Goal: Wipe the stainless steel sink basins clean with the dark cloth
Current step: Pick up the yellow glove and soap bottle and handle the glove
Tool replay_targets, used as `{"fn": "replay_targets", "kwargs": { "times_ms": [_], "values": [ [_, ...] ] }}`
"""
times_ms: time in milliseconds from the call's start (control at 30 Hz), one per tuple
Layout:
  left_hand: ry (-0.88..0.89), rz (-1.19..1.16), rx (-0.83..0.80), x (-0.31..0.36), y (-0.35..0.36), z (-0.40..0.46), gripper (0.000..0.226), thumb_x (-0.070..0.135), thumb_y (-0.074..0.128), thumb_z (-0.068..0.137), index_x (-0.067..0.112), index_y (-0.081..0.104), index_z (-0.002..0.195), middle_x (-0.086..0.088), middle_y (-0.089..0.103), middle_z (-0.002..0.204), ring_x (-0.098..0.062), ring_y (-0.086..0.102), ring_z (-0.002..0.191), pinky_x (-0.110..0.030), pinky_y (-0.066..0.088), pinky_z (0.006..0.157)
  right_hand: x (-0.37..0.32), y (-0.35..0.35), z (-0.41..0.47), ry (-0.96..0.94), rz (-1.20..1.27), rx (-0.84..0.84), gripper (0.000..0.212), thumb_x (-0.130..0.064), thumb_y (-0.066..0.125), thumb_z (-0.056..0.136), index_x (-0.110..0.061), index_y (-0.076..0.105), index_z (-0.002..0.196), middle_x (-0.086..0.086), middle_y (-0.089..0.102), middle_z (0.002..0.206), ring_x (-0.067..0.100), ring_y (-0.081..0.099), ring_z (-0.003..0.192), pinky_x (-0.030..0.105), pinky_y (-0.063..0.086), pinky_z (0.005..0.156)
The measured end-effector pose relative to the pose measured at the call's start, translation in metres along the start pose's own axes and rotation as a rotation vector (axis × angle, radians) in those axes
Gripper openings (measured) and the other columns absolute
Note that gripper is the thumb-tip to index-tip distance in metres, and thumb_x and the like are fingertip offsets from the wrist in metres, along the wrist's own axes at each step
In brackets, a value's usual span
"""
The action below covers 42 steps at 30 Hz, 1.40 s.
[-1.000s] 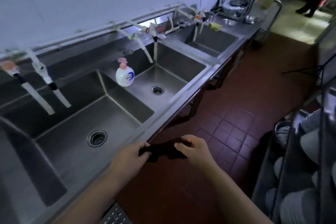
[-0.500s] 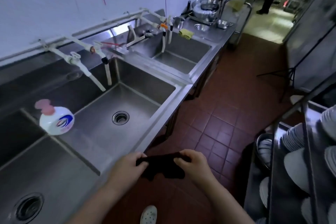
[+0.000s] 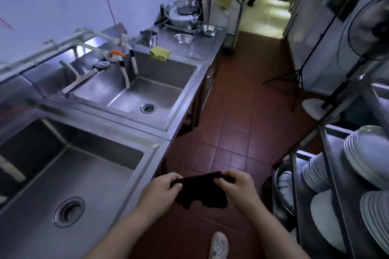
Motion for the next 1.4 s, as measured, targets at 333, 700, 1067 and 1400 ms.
{"fn": "replay_targets", "kwargs": {
  "times_ms": [333, 700, 1067, 1400],
  "values": [
    [-0.072, -0.052, 0.255, 0.119, -0.006, 0.187, 0.009, 0.031, 0.060, 0.087, 0.039, 0.062, 0.084, 0.015, 0.065, 0.077, -0.001, 0.058, 0.075, -0.020, 0.043, 0.064, -0.007, -0.098, 0.234, -0.092, 0.057, -0.093, 0.018, -0.003, 0.070, 0.076, -0.020, 0.068, 0.070, -0.007, 0.064, 0.064, -0.007, 0.056, 0.056, 0.009, 0.043, 0.054],
    [-0.178, -0.054, 0.320, 0.137, -0.048, 0.354, 0.010, 0.031, 0.060, 0.087, 0.040, 0.062, 0.083, 0.012, 0.067, 0.078, -0.006, 0.061, 0.077, -0.026, 0.044, 0.068, -0.026, -0.091, 0.435, -0.169, 0.030, -0.212, 0.030, -0.007, 0.072, 0.074, -0.033, 0.065, 0.062, -0.014, 0.062, 0.058, -0.006, 0.054, 0.056, 0.013, 0.043, 0.056],
    [-0.203, -0.112, 0.306, 0.143, -0.129, 0.554, 0.024, 0.026, 0.061, 0.081, 0.044, 0.057, 0.065, 0.019, 0.065, 0.068, 0.001, 0.060, 0.071, -0.022, 0.044, 0.065, -0.075, -0.074, 0.637, -0.121, 0.003, -0.222, 0.026, -0.006, 0.070, 0.075, -0.030, 0.067, 0.064, -0.012, 0.062, 0.057, -0.002, 0.052, 0.053, 0.016, 0.040, 0.054],
    [-0.350, -0.143, 0.373, 0.139, -0.144, 0.696, 0.015, 0.029, 0.060, 0.083, 0.042, 0.060, 0.076, 0.019, 0.066, 0.075, 0.003, 0.059, 0.073, -0.013, 0.040, 0.060, -0.093, -0.050, 0.813, -0.177, -0.026, -0.388, 0.022, 0.001, 0.069, 0.076, -0.020, 0.070, 0.071, 0.001, 0.068, 0.067, 0.012, 0.059, 0.064, 0.027, 0.048, 0.067]
  ]
}}
Point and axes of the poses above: each hand's wrist, its own z-axis towards the middle knuckle, its own y-axis out of the palm, x = y × z, the point moved 2 cm from there along z, towards the middle knuckle
